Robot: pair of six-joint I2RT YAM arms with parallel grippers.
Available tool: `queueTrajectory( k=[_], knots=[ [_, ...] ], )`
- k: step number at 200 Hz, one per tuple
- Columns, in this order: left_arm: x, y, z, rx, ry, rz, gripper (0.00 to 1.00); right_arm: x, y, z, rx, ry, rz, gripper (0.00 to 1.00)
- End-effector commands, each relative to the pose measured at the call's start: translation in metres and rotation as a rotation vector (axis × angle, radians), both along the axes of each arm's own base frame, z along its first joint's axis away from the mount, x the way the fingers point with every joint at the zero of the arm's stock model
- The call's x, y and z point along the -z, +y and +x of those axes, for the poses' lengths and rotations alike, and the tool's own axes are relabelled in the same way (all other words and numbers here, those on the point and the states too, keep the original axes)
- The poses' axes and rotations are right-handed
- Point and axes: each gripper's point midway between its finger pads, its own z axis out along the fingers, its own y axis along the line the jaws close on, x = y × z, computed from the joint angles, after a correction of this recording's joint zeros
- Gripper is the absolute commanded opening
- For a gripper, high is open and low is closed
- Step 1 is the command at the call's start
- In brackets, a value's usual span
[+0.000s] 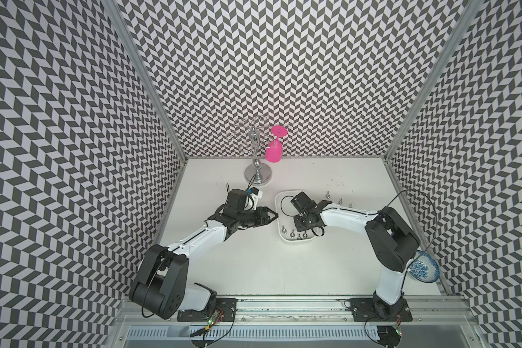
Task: Take out the wing nut from the storage box
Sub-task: Pick up the wing nut from the storage box.
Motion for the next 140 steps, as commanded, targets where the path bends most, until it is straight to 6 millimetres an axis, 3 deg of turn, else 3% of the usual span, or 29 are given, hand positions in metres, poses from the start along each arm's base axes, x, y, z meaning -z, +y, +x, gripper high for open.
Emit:
queueTrajectory(
  k=[1,44,105,126,140],
  knots=[
    [-0.001,-0.002,-0.001,0.015,-0.016,-0.005,0.55,-0.005,0.001,0.01,0.015,-0.038,0.001,0.0],
    [-0.004,-0.002,0.001,0.011,-0.021,-0.001,0.55,-0.051,0.009,0.031,0.034,-0.169,0.056,0.0],
    [-0.016,-0.014,-0.003,0.033,-0.035,-0.014,0.55,-0.08,0.008,0.046,0.053,-0.229,0.069,0.0],
    [-0.021,-0.025,-0.009,0.056,-0.047,-0.016,0.55,-0.093,-0.003,0.048,0.093,-0.256,0.074,0.0],
    [-0.025,-0.04,-0.017,0.087,-0.06,-0.02,0.55,-0.098,-0.024,0.049,0.152,-0.273,0.063,0.0]
  ],
)
